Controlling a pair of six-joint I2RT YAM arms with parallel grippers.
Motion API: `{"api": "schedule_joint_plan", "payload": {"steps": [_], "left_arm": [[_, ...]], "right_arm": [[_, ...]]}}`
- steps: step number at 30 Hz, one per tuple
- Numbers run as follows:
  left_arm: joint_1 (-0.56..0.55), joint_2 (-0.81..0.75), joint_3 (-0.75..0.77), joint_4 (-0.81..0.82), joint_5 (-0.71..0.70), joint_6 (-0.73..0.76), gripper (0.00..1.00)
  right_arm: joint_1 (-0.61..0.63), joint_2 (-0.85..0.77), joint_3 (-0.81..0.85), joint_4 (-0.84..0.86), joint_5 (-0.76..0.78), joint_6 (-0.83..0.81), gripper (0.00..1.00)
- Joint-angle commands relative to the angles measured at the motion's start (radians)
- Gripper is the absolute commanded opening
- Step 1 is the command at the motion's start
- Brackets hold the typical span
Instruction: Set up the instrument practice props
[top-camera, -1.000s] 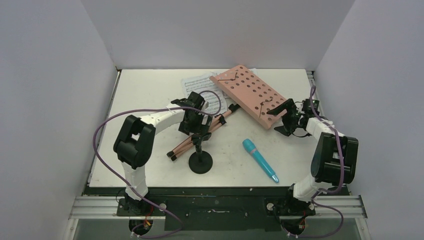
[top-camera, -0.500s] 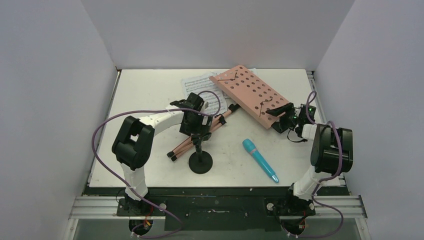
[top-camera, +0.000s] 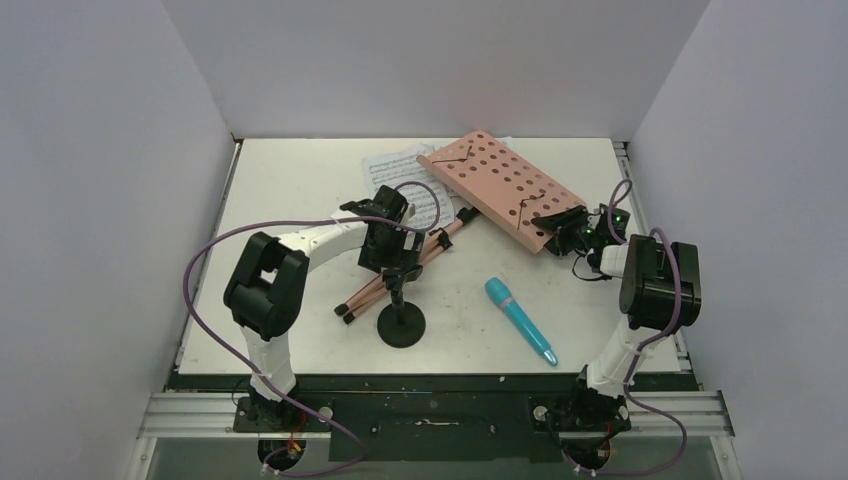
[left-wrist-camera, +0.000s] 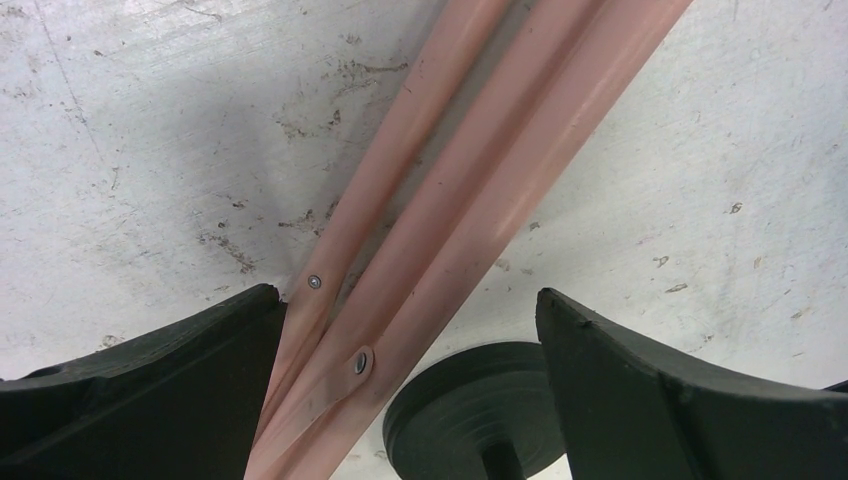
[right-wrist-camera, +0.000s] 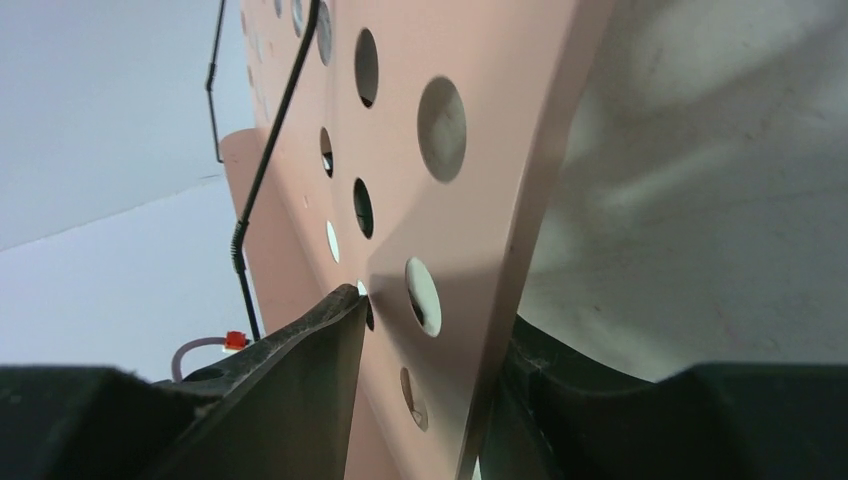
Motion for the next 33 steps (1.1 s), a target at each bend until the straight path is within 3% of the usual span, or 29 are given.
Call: {"api": "schedule_joint_plan", "payload": {"steps": [1,11,16,19,22,27,33], "left_arm": [[0.002,-0.027,0.012,-0.006,-0.016,0.0,0.97],[-0.009,-0.011,-0.007,-0.005,-0.028,0.001,0.97],[-0.012,-0.006,-0.005,-0.006,-0.028,0.003,0.97],[-0.012,-0.004,0.0,-0.01,-0.029,0.006,0.97],[-0.012,-0.007,0.008,-0.014,-0.034,0.008,0.97],[-0.012,-0.023,0.034,-0.025,-0.035,0.01,0.97],[-0.009,-0.079,0.094,-0.029,-0.049,-0.025,0.96]], "right_arm": [[0.011,0.01,0.068,0.199,-0.041,0.04,0.4],[0.073,0.043,0.087,0.385,-0.084,0.159,0.43],[0.101,0.056,0.132,0.409,-0.105,0.168,0.25],[0.106,0.063,0.138,0.439,-0.104,0.192,0.07],[0.104,0.06,0.14,0.458,-0.115,0.207,0.05],[0.103,0.015,0.152,0.426,-0.125,0.194,0.05],[0.109,-0.093,0.242,0.19,-0.08,0.07,0.05]]}}
